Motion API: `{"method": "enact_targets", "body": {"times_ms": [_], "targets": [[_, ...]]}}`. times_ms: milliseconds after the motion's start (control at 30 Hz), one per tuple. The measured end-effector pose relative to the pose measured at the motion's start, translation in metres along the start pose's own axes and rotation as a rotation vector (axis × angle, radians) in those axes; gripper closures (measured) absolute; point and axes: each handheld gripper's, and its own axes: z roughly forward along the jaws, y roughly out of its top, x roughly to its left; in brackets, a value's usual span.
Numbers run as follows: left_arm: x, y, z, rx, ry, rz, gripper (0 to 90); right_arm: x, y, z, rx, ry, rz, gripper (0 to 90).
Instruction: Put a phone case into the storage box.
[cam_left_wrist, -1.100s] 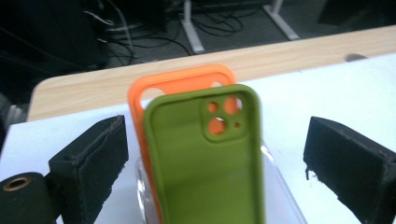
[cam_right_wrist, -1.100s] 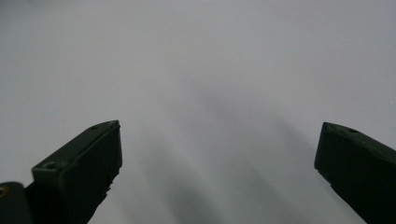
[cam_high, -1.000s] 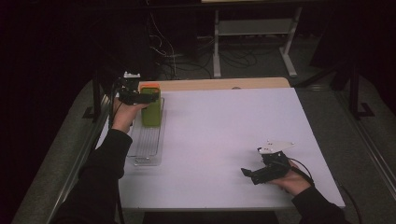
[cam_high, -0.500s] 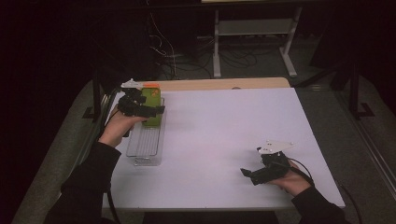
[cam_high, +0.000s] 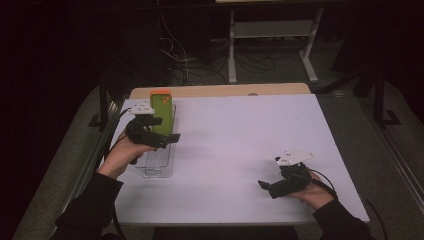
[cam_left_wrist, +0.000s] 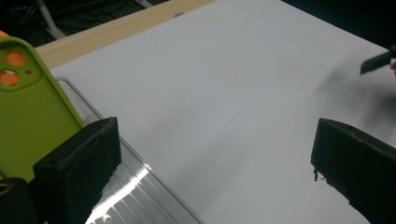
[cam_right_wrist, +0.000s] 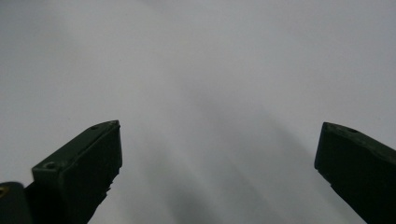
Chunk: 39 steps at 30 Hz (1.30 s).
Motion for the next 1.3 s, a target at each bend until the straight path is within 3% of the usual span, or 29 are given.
{"method": "enact_targets", "body": {"times_ms": [167,300,733,1300], "targets": [[-0.014,-0.014,-0.005,0.003,-0.035,0.038,1.3,0.0,0.002,-0.003,-0.02,0.004,0.0,0.3],[-0.023,-0.028,-0.007,0.001,-0.032,0.069,1.3,-0.001,0.003,-0.005,-0.021,0.012,-0.023,0.3],[-0.03,-0.068,-0.007,0.021,-0.051,0.071,1.4,-0.004,0.011,-0.015,-0.063,0.01,-0.013,0.3],[-0.035,-0.078,-0.001,0.048,-0.069,0.082,1.4,-0.006,0.014,-0.016,-0.076,0.006,-0.024,0.3]]}}
